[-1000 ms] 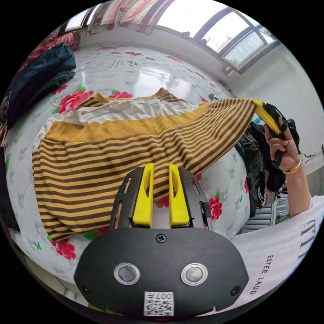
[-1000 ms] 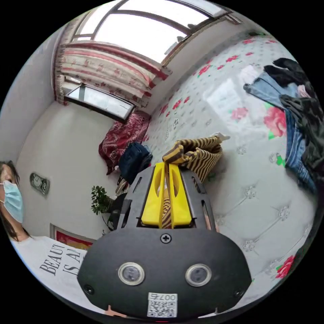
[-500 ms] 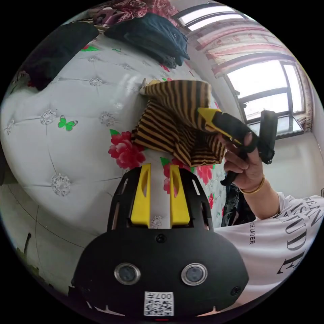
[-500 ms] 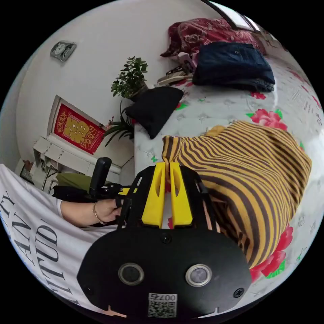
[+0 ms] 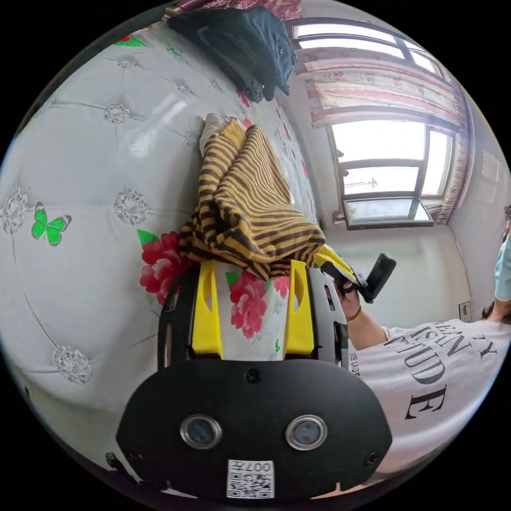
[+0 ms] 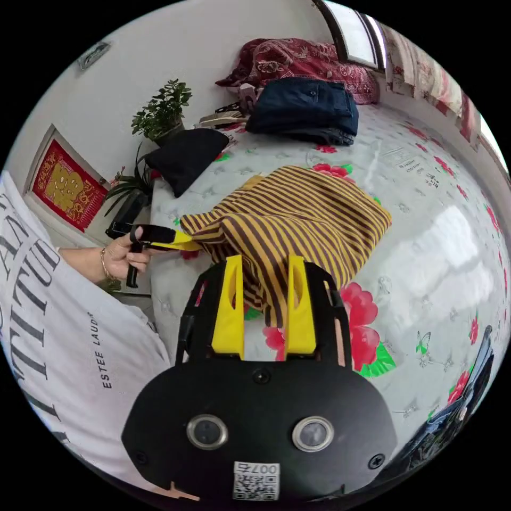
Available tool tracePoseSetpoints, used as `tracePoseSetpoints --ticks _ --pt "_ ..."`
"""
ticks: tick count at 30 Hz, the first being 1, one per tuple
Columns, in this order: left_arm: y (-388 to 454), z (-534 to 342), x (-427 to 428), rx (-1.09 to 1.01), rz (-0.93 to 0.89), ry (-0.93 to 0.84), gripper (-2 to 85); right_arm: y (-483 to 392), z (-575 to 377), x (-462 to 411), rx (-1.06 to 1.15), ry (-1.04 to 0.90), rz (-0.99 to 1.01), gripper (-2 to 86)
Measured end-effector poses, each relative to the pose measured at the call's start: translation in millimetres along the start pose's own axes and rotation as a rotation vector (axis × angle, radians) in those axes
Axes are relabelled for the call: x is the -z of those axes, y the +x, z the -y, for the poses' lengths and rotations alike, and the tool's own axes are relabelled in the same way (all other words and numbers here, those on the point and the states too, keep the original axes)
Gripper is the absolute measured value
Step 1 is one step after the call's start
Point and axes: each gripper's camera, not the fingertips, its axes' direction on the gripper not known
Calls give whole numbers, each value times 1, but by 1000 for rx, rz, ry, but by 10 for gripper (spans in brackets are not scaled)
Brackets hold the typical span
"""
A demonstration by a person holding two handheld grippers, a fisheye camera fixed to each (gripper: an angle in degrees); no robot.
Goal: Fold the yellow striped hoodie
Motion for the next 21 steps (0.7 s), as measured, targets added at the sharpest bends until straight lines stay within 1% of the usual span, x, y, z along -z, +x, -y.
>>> tracePoseSetpoints --ticks 1,2,3,4,5,6,7,8,10,11,13,15,16,18,19,21 --pt "-2 3 -1 22 -7 -1 163 -5 -2 -2 10 -12 -59 66" --pt "-8 7 -2 90 5 -2 151 -15 -2 -3 36 -49 -137 65" --pt "-16 9 -1 167 55 -14 65 -26 -5 -2 77 -69 -202 65" --pt "-20 9 -1 193 57 -17 22 -32 -10 -3 115 -71 -230 64" --pt "-29 10 -4 244 32 -30 10 -42 -22 -16 194 -109 -274 65" --pt "-37 10 -7 270 28 -37 2 -46 -37 -28 236 -107 -308 67" --pt "-39 10 -9 265 21 -35 0 -46 -42 -26 245 -52 -311 69" --pt "-41 9 -9 247 5 -28 -2 -42 -42 -26 227 -40 -301 72" --pt "-39 9 -8 233 15 -27 -1 -35 -31 -24 212 -82 -272 77" --pt "-31 7 -7 190 45 -18 1 -26 -21 -18 167 -115 -223 80" --pt "-18 1 0 128 49 2 12 -6 -11 0 64 -117 -123 85" --pt "-10 -10 16 95 -1 34 68 30 -14 34 -56 -18 35 93" --pt "-9 -13 21 87 -18 40 84 42 -17 42 -95 17 70 95" --pt "-10 -21 36 77 -35 52 125 97 -28 58 -291 98 214 106" --pt "-10 -22 39 74 -33 60 132 113 -31 58 -346 106 250 108" --pt "-16 -20 39 80 -36 70 159 172 -45 37 -547 90 382 116"
